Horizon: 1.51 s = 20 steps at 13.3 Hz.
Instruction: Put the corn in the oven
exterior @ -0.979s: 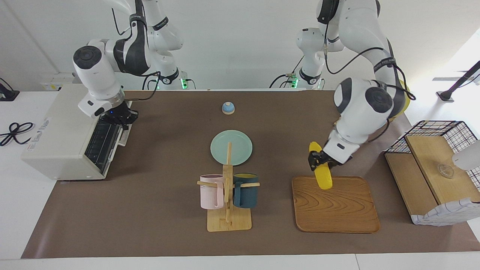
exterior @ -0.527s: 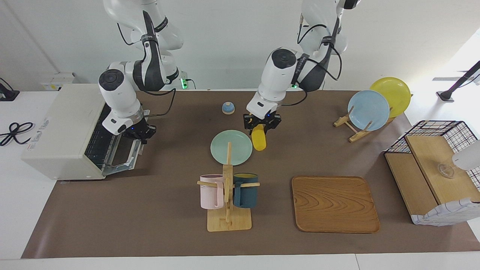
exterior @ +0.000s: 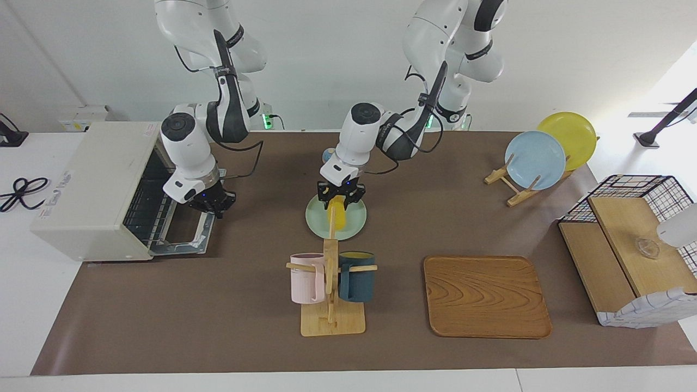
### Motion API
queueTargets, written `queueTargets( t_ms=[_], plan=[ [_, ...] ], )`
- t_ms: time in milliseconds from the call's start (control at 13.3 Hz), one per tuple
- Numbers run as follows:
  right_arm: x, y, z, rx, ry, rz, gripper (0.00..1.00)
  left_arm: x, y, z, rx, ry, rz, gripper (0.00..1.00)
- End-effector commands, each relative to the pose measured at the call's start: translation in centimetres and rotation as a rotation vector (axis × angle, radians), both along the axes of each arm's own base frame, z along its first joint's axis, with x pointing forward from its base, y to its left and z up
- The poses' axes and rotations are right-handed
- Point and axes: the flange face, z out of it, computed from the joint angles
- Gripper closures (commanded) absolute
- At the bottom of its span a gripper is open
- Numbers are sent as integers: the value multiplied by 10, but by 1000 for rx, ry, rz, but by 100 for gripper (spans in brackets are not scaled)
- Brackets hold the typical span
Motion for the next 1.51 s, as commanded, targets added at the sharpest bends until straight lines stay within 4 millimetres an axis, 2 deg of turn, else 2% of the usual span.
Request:
queueTargets(
  t_ms=[0,75,151,226,301,377,452,678,753,828,904,1054,1205,1280,1356,1431],
  plan=[
    [-2,14,3,43,-18,-25,79,3,-3,4,-16,-7,13,100],
    [-2,29,4,50,-18,-4,57,5,-2,5,-13,-9,7,100],
    [-1,43,7,54,-28,20,20,6,-1,5,-10,-8,9,52],
    [5,57,12,58,-50,42,0,8,1,5,-6,-8,10,1],
    [14,73,20,62,-69,55,0,11,6,11,-2,-8,12,0],
    [19,102,28,80,-89,18,0,16,15,22,8,0,17,0],
    [20,129,35,108,-99,-52,0,23,26,42,9,-2,25,0],
    [17,151,43,128,-110,-130,0,47,84,103,41,15,30,0],
    [14,156,49,128,-112,-101,0,57,109,123,49,20,54,0],
    [9,171,57,134,-126,-59,0,69,134,142,59,29,64,0],
    [7,178,58,135,-125,-45,0,81,160,157,75,42,49,0],
    [1,192,60,141,-131,-27,0,110,229,194,102,67,38,0],
    [14,214,84,143,-115,-19,0,129,295,224,116,74,-2,0],
    [30,234,113,130,-61,-66,0,134,327,238,124,74,-15,0],
    [40,263,131,109,-28,-94,0,134,353,247,130,78,-39,0],
    [43,287,138,107,-18,-115,0,132,373,256,136,77,-66,0]
  ],
)
